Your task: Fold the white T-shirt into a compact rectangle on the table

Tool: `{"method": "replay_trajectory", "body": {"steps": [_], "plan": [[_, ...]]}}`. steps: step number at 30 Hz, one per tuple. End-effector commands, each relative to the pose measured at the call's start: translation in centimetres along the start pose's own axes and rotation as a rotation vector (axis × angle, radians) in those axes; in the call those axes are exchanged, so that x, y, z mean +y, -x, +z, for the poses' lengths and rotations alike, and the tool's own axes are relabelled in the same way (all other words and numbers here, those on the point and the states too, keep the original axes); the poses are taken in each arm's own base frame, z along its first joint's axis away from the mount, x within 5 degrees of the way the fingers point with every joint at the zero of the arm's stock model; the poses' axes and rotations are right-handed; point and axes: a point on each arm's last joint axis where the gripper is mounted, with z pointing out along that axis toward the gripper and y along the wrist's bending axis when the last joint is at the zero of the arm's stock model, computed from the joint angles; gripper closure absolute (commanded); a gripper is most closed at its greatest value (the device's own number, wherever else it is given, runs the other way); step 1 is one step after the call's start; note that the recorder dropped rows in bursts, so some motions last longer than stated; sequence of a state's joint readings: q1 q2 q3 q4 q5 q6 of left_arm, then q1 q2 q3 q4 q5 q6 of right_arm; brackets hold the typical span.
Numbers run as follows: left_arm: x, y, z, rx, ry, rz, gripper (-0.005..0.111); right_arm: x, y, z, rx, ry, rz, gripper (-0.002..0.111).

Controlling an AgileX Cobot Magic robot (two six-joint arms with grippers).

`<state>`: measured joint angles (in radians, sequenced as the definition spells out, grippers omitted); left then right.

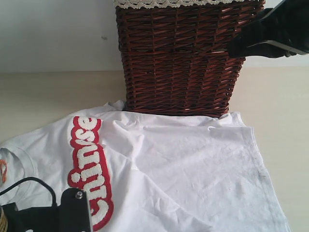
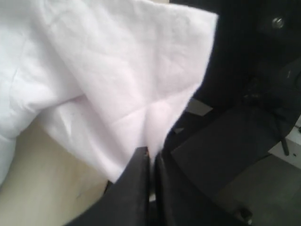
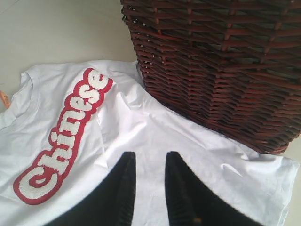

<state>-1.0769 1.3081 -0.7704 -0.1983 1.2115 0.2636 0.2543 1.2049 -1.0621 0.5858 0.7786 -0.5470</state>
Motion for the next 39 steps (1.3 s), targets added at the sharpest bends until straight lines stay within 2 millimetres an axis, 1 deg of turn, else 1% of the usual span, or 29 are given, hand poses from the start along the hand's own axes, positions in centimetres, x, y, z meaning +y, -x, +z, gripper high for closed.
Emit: {"method": "replay_trajectory", "body": {"steps": [1,5,9,13,15,18,19,21,26,28,30,31,34,35,37,38,39], "plan": [[0.7,-1.8,1.7,0.099,0.060,-0.041,0.107,0.1,0.1,0.0,-0.003,0.005,-0.004,0.084],[0.4,-3.1,3.4,0.166,0.017,-0.063,0.107,0.1,0.1,0.0,-0.009,0.002,-0.004,0.084],[-0.2,-4.2,4.1,0.174,-0.049,-0.073,0.107,0.1,0.1,0.0,-0.009,0.002,-0.004,0.084],[-0.5,-4.6,3.5,0.127,-0.044,-0.072,0.107,0.1,0.1,0.0,-0.007,0.003,-0.004,0.084],[-0.4,-5.0,3.0,0.097,-0.017,-0.059,0.107,0.1,0.1,0.0,-0.005,0.004,-0.004,0.084],[-0.4,-5.6,2.2,0.046,0.024,-0.094,0.106,0.1,0.1,0.0,-0.005,0.004,-0.004,0.084],[-0.4,-5.8,2.0,0.031,0.037,-0.101,0.104,0.1,0.1,0.0,-0.005,0.004,-0.006,0.084],[-0.4,-6.0,1.7,0.006,0.049,-0.114,0.095,0.1,0.1,0.0,-0.005,0.004,-0.006,0.084],[-0.6,-6.5,1.1,-0.039,0.056,-0.107,0.057,0.1,0.1,0.0,-0.005,0.004,-0.006,0.084],[-0.6,-6.6,1.0,-0.048,0.057,-0.105,0.051,0.1,0.1,0.0,-0.005,0.004,-0.006,0.084],[-0.5,-6.8,0.9,-0.058,0.077,-0.102,0.053,0.1,0.1,0.0,-0.005,0.004,-0.006,0.084],[-0.4,-6.9,0.8,-0.062,0.099,-0.109,0.057,0.1,0.1,0.0,-0.005,0.004,-0.006,0.084],[0.9,-6.3,0.5,-0.189,0.231,-0.229,0.077,0.1,0.1,0.0,-0.005,0.004,-0.006,0.084],[1.4,-6.2,0.5,-0.223,0.280,-0.283,0.086,0.1,0.1,0.0,-0.001,0.003,-0.010,0.084],[2.3,-6.2,0.8,-0.208,0.362,-0.378,0.101,0.1,0.0,0.0,0.005,0.006,-0.010,0.084],[2.8,-6.5,1.0,-0.158,0.408,-0.409,0.107,0.1,0.0,0.0,0.005,0.006,-0.010,0.084],[3.3,-6.5,1.3,-0.122,0.437,-0.454,0.106,0.1,0.0,0.0,0.005,0.006,-0.008,0.084]]}}
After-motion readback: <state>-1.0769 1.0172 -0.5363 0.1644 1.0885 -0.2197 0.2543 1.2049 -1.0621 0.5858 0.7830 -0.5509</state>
